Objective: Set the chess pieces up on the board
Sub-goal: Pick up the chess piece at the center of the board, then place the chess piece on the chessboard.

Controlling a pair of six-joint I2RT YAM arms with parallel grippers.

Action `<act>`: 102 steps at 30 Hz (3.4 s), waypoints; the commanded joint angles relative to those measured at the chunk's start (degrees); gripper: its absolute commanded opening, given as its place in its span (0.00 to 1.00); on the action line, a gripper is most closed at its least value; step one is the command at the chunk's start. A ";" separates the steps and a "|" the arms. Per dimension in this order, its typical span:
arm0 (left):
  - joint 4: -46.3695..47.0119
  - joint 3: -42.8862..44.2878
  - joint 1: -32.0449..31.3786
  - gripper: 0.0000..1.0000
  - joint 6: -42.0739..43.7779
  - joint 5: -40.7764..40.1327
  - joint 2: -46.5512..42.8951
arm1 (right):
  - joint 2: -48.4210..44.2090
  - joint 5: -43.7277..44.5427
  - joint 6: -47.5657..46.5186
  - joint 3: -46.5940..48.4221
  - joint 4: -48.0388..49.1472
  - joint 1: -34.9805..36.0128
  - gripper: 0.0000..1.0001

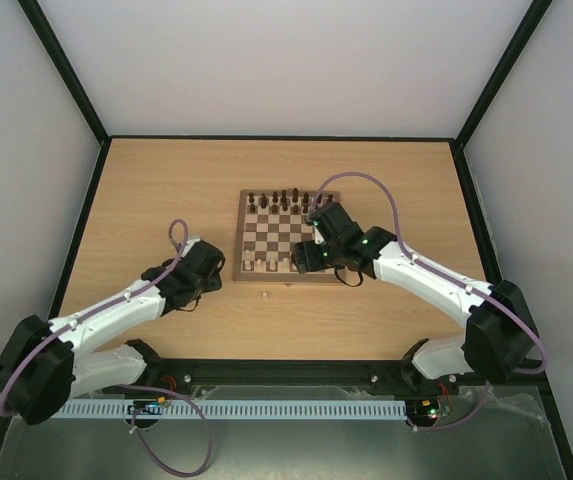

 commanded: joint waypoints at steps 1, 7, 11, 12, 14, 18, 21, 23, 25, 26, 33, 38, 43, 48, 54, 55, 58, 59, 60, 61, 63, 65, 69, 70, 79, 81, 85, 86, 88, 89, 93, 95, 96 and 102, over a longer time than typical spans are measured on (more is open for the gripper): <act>2.23 -0.67 0.55 0.53 -0.30 -1.39 3.46 | -1.71 -0.08 0.07 -0.87 -0.18 0.41 0.77; 3.87 -0.41 1.76 0.47 0.61 -0.80 6.83 | -1.94 0.11 0.07 -0.92 -0.19 0.41 0.77; 4.80 -0.28 2.60 0.44 1.55 -0.10 8.80 | -1.93 0.07 0.06 -0.87 -0.16 0.41 0.77; 4.97 -0.22 2.71 0.43 1.69 0.17 9.31 | -1.91 0.02 0.02 -0.90 -0.18 0.40 0.77; 5.34 -0.22 2.81 0.42 1.89 0.48 10.32 | -1.83 0.15 0.00 -0.86 -0.10 0.41 0.77; 5.95 -0.04 2.85 0.39 2.76 0.97 12.50 | -1.70 0.23 -0.01 -0.90 -0.05 0.41 0.77; 6.45 0.00 2.81 0.32 3.04 1.15 13.67 | -1.71 0.33 -0.01 -1.00 0.04 0.37 0.77; 6.53 -0.04 2.84 0.29 3.06 1.47 14.01 | -1.62 0.44 0.00 -1.01 -0.01 0.41 0.77; 6.44 -0.03 2.87 0.27 3.13 1.49 14.11 | -1.50 0.46 -0.01 -1.03 0.01 0.41 0.77; 6.36 -0.06 2.85 0.25 3.21 1.49 14.02 | -1.47 0.42 -0.01 -1.00 0.04 0.40 0.77; 5.36 0.72 2.87 0.17 3.60 0.82 13.64 | -1.33 0.44 -0.01 -0.98 0.08 0.41 0.77; 4.12 1.55 2.84 0.04 4.13 0.71 12.53 | -1.47 0.27 0.00 -1.04 0.13 0.41 0.77; 0.79 4.36 2.85 0.02 5.28 0.73 10.64 | -1.58 0.34 -0.01 -1.05 0.18 0.41 0.77; -3.36 10.79 2.69 0.02 7.49 1.79 10.18 | -1.75 1.23 0.07 -1.05 -0.05 0.41 0.77; -6.47 19.08 1.14 0.02 9.99 3.13 12.00 | -2.10 3.41 0.38 -1.03 -0.34 0.41 0.77; -6.79 20.46 0.61 0.02 10.45 3.28 12.67 | -2.13 3.83 0.42 -1.06 -0.40 0.41 0.77; -7.58 24.29 -1.05 0.02 11.19 3.51 16.19 | -2.56 5.59 0.82 -1.03 -0.61 0.41 0.77; -7.62 25.42 -1.66 0.02 11.36 3.51 17.50 | -2.85 6.44 1.01 -1.04 -0.73 0.41 0.77; -7.70 26.57 -2.28 0.02 11.39 3.57 18.80 | -3.20 7.27 1.18 -1.10 -0.87 0.39 0.77; -7.79 27.56 -2.86 0.02 11.52 3.60 20.19 | -3.66 8.11 1.36 -1.19 -0.84 0.32 0.77; -7.63 29.29 -4.04 0.03 11.76 3.93 22.77 | -4.58 9.73 1.56 -1.29 -0.89 0.24 0.77; -7.48 30.86 -4.98 0.02 11.91 4.16 25.21 | -5.45 10.79 1.80 -1.58 -0.82 -0.02 0.77; -6.84 33.06 -6.30 0.03 12.44 4.68 29.57 | -6.59 11.49 2.07 -1.90 -0.64 -0.40 0.78; -6.83 33.88 -6.60 0.03 12.53 4.81 30.60 | -6.64 11.46 1.97 -1.92 -0.69 -0.53 0.78; -4.81 36.89 -7.13 0.03 12.91 5.15 37.49 | -6.72 10.93 2.01 -2.11 -0.52 -0.49 0.78; -4.49 36.96 -7.13 0.02 12.74 5.29 38.42 | -6.74 10.89 2.01 -2.20 -0.49 -0.52 0.78; -4.58 36.80 -7.21 0.02 12.42 5.27 39.40 | -6.65 10.14 1.94 -2.16 -0.54 -0.52 0.78; -4.62 36.68 -7.29 0.03 12.33 5.20 39.37 | -6.65 9.92 1.96 -2.13 -0.50 -0.49 0.78; -4.55 36.21 -7.39 0.02 12.04 5.15 39.20 | -6.64 9.85 1.93 -2.14 -0.54 -0.47 0.78; -4.51 35.97 -7.44 0.03 11.94 5.11 39.12 | -6.72 9.62 1.88 -2.21 -0.49 -0.54 0.78; -4.71 35.52 -7.47 0.03 11.79 5.05 39.62 | -6.99 9.40 1.83 -2.25 -0.42 -0.49 0.78; -4.72 35.11 -7.46 0.03 11.75 4.92 39.57 | -7.00 9.33 1.83 -2.23 -0.43 -0.52 0.78; -4.66 34.93 -7.48 0.03 11.73 4.92 39.50 | -7.00 9.22 1.83 -2.19 -0.40 -0.55 0.78; -4.42 34.08 -7.48 0.03 11.50 5.03 39.45 | -6.91 9.12 1.83 -2.25 -0.39 -0.50 0.78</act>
